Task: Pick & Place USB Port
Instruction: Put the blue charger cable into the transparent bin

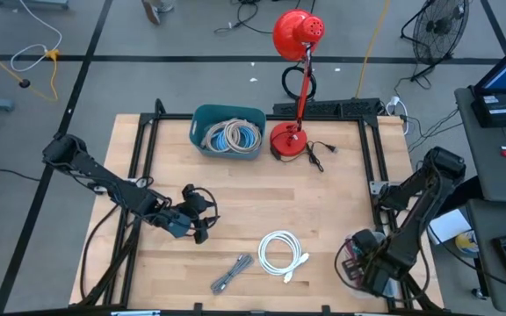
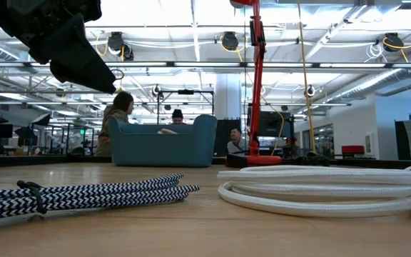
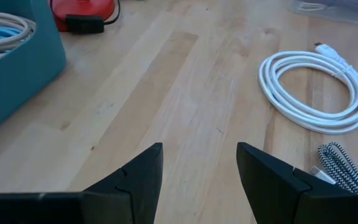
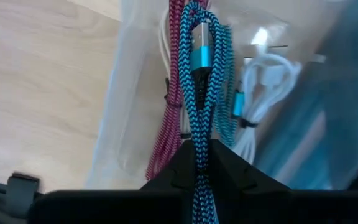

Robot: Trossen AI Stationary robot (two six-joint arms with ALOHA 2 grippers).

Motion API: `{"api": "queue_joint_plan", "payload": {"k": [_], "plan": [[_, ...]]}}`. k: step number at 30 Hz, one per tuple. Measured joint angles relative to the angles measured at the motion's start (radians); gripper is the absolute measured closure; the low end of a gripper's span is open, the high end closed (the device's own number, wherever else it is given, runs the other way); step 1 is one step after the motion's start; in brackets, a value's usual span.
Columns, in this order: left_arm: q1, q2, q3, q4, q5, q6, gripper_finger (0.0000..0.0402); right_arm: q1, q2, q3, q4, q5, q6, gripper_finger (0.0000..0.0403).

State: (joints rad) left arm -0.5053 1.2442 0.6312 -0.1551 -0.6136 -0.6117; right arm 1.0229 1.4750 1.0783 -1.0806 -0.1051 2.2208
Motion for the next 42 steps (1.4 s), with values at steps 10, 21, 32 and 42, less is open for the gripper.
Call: {"api": "queue_joint_plan", "payload": {"k": [10,21,32,42], "plan": [[0.0,0.0,0.0,-0.001,-0.008,-0.004,0.0195,-0.005,0.0,-0.047,0.105,0.0,-0.017,0.0386],[0.0,0.0,0.0,-0.001,-0.008,-0.004,0.0195,-0.019,0.0,-0.049,0.158,0.009,-0.049,0.0322],[0.0,0.0,0.0,-0.007,-0.008,-0.007,0.0195,-0.103,-0.017,-0.049,-0.007,0.104,-0.214,0.0242],[0.0,0.0,0.0,-0.015,-0.013,-0.018,0.0195,-0.137,-0.092,-0.049,0.021,0.089,-0.232,0.0252]]}}
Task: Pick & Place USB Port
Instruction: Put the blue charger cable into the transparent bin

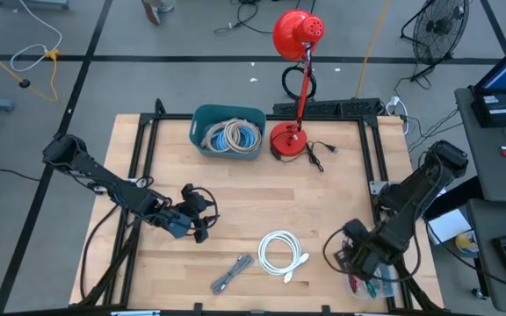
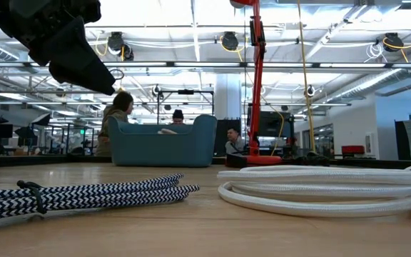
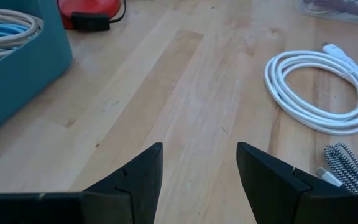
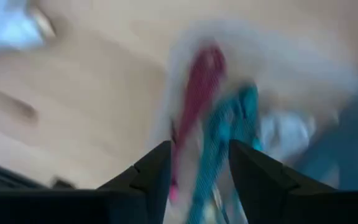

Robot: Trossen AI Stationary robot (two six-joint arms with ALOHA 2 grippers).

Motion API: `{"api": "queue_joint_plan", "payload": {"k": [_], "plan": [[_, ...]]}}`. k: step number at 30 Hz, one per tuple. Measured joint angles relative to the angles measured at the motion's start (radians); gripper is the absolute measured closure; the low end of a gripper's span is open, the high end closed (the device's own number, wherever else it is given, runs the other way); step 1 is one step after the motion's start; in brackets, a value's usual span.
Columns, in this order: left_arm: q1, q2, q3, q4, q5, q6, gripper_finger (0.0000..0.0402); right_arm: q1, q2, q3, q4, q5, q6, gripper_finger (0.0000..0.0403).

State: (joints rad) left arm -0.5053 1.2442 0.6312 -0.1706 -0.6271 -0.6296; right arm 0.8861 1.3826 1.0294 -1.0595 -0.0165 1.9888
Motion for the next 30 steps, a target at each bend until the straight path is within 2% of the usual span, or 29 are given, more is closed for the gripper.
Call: {"api": "queue_joint_plan", "payload": {"k": [3,6,11,16,20,25,30], "plan": [[0.0,0.014,0.0,0.002,-0.003,-0.002,0.0195,0.018,0.001,0.0,0.011,-0.145,0.044,0.0272],[0.0,0.04,0.0,0.003,-0.003,-0.009,0.0195,0.042,0.001,0.0,0.058,-0.213,0.091,0.0298],[0.017,0.094,0.0,0.013,0.005,-0.025,0.0195,0.067,0.001,0.0,0.177,-0.189,0.128,0.0339],[0.028,0.112,0.0,0.024,0.02,-0.03,0.0195,0.072,0.001,0.0,0.198,-0.171,0.138,0.0362],[0.025,0.111,0.0,0.058,0.025,-0.002,0.0195,0.072,0.001,-0.001,0.193,-0.203,0.134,0.036],[0.019,0.111,0.0,0.077,0.028,0.019,0.0195,0.072,0.002,-0.06,0.217,-0.26,0.146,0.0332],[0.019,0.111,0.0,0.078,0.027,0.02,0.0195,0.072,0.002,-0.167,0.425,-0.275,0.146,0.0296]]}}
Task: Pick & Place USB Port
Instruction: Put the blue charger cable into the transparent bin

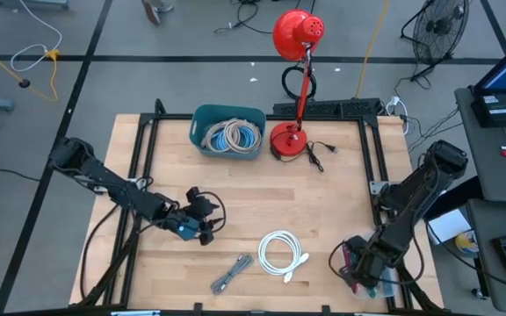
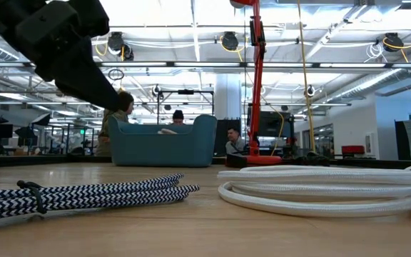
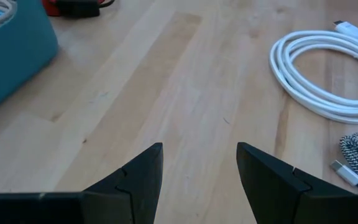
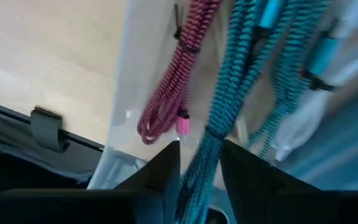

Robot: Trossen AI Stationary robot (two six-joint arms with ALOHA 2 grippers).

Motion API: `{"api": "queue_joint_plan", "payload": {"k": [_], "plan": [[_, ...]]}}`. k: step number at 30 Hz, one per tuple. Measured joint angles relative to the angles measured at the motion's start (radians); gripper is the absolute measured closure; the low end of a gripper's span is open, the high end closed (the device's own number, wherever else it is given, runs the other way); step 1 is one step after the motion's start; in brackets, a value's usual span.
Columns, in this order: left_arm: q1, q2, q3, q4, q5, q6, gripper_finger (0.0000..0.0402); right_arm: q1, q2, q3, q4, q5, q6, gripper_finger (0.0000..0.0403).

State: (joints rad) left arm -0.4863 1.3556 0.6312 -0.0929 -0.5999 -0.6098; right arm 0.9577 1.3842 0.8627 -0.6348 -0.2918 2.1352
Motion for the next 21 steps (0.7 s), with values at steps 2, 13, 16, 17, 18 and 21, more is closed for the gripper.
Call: {"api": "queue_joint_plan", "payload": {"k": [2,13,16,17,18,21], "plan": [[0.0,0.0,0.0,0.0,0.0,0.0,0.0195,0.0,0.0,-0.041,0.077,-0.001,0.003,0.0283],[0.0,0.0,0.0,0.0,-0.001,0.003,0.0195,0.001,0.0,-0.094,0.107,-0.08,0.018,0.0327],[0.0,0.0,0.0,0.0,-0.001,0.003,0.0195,0.0,-0.001,-0.094,0.094,-0.062,0.019,0.0363],[0.0,0.0,0.0,0.0,-0.001,0.003,0.0195,0.0,0.0,-0.094,0.084,-0.05,0.019,0.0373],[0.0,0.0,0.0,0.0,-0.001,0.003,0.0195,0.0,0.0,-0.094,0.074,-0.042,0.018,0.0383],[0.0,0.0,0.0,0.0,-0.001,0.003,0.0195,0.0,0.0,-0.094,0.08,-0.002,0.007,0.0387]]}}
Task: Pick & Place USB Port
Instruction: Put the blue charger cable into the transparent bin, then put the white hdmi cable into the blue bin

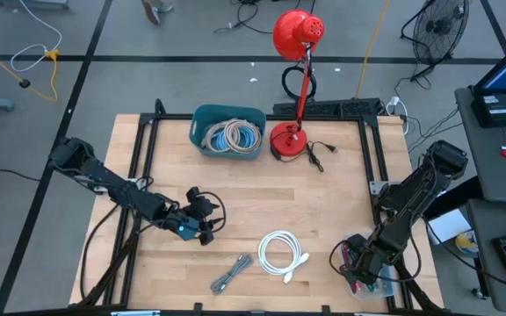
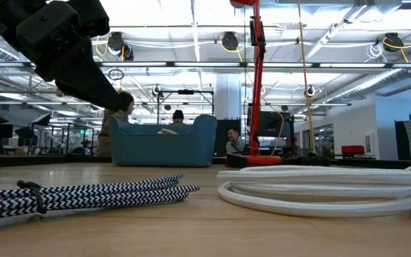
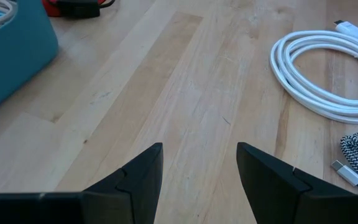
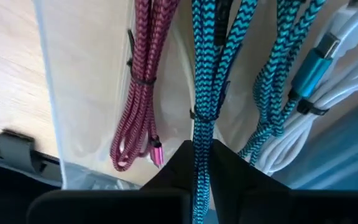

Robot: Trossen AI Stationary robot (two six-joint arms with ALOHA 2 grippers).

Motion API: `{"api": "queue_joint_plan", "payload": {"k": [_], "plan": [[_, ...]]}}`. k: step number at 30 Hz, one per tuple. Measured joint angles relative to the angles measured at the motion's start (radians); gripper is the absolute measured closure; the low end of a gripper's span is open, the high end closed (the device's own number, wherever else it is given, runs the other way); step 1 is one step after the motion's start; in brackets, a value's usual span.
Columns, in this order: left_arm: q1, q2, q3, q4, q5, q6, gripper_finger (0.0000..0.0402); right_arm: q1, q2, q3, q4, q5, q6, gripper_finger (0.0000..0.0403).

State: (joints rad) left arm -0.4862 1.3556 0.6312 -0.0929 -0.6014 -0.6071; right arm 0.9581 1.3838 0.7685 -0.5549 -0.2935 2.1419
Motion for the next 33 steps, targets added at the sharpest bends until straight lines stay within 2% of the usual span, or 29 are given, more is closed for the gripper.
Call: {"api": "queue_joint_plan", "payload": {"k": [6,13,24,29,33], "plan": [[0.0,0.0,0.0,-0.001,0.0,0.0,0.0195,0.0,0.0,0.0,0.0,0.005,0.017,0.0368],[0.0,0.0,0.0,-0.001,0.0,0.0,0.0195,-0.001,0.0,0.0,0.041,0.004,0.0,0.0371],[0.0,0.0,0.0,-0.008,-0.002,-0.002,0.0195,-0.021,0.0,0.001,0.092,0.083,-0.076,0.0289],[0.001,0.0,0.0,-0.008,-0.002,-0.003,0.0195,-0.034,-0.003,0.001,0.11,0.092,-0.129,0.0278],[0.001,0.0,0.0,-0.008,-0.002,-0.003,0.0195,-0.039,-0.039,0.001,0.111,0.168,-0.172,0.028]]}}
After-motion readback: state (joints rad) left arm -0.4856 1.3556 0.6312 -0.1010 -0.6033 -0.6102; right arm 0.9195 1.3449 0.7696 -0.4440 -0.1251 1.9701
